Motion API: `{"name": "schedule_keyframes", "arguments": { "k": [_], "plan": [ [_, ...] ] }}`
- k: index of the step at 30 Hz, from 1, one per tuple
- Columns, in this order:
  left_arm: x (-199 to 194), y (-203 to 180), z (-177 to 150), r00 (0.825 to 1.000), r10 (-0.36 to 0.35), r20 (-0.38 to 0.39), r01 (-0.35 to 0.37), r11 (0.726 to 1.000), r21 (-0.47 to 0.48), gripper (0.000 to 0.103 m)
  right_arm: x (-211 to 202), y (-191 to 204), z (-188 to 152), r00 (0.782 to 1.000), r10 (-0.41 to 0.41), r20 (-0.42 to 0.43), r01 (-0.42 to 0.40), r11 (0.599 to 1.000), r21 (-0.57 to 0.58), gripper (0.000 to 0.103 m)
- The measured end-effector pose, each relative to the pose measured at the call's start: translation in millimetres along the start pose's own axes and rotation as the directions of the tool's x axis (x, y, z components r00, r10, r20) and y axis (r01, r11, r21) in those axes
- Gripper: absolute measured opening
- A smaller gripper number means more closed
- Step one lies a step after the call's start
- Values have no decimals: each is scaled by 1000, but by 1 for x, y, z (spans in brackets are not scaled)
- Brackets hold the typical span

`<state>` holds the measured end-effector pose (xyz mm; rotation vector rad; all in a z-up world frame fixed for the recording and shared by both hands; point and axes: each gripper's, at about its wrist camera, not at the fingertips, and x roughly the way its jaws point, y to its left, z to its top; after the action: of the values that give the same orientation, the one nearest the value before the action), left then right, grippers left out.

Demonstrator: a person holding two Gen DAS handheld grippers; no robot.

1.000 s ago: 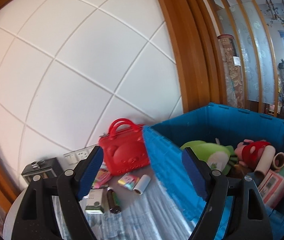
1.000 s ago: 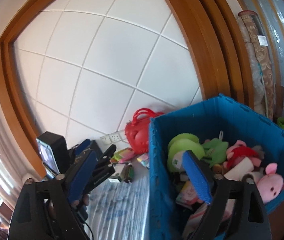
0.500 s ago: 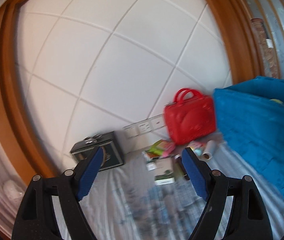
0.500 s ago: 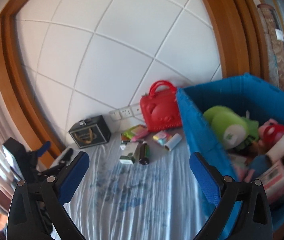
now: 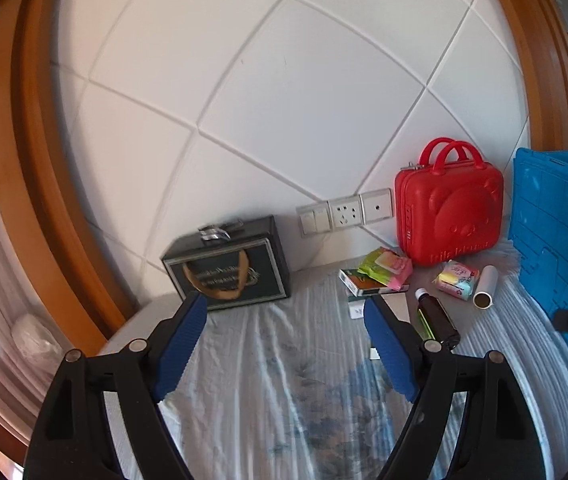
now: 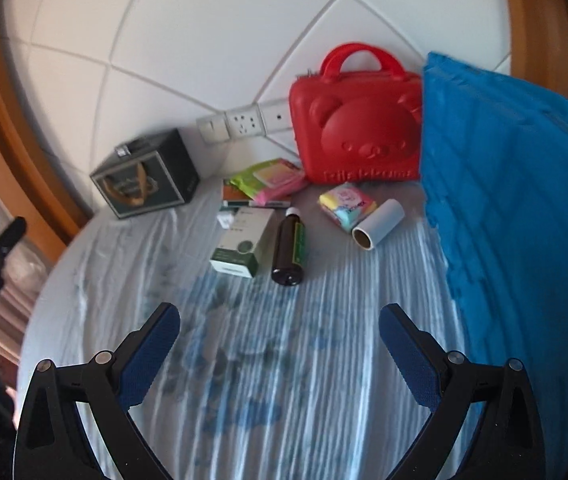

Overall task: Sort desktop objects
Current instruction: 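Move both tools back toward the boxes and bottle on the bed, then grasp the white-green patch box with the left tool while the right tool grasps the brown syrup bottle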

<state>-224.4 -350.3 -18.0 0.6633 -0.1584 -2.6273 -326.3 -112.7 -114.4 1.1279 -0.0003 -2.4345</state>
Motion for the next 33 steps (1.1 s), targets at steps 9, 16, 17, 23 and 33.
{"name": "schedule_keyframes", "arguments": {
  "k": [9,16,17,23,33],
  "plan": [
    [102,-30,-32,988,-51,-143,58,997,46,81,190,-16,35,975,-90,-201,86,996,-33,100],
    [172,-52,-45,969,-107,-224,121,992,48,81,275,-13,46,941,-159,-299,127,984,-123,89],
    [180,-56,-47,966,-118,-229,133,990,53,81,282,-13,45,940,-149,-307,116,986,-122,87],
    [225,-91,-57,948,-178,-264,204,976,73,81,297,-15,33,950,-119,-290,74,984,-164,50],
    [283,-158,-82,859,-323,-398,388,917,93,81,215,-75,32,986,-64,-156,62,998,-18,51]
  ]
}}
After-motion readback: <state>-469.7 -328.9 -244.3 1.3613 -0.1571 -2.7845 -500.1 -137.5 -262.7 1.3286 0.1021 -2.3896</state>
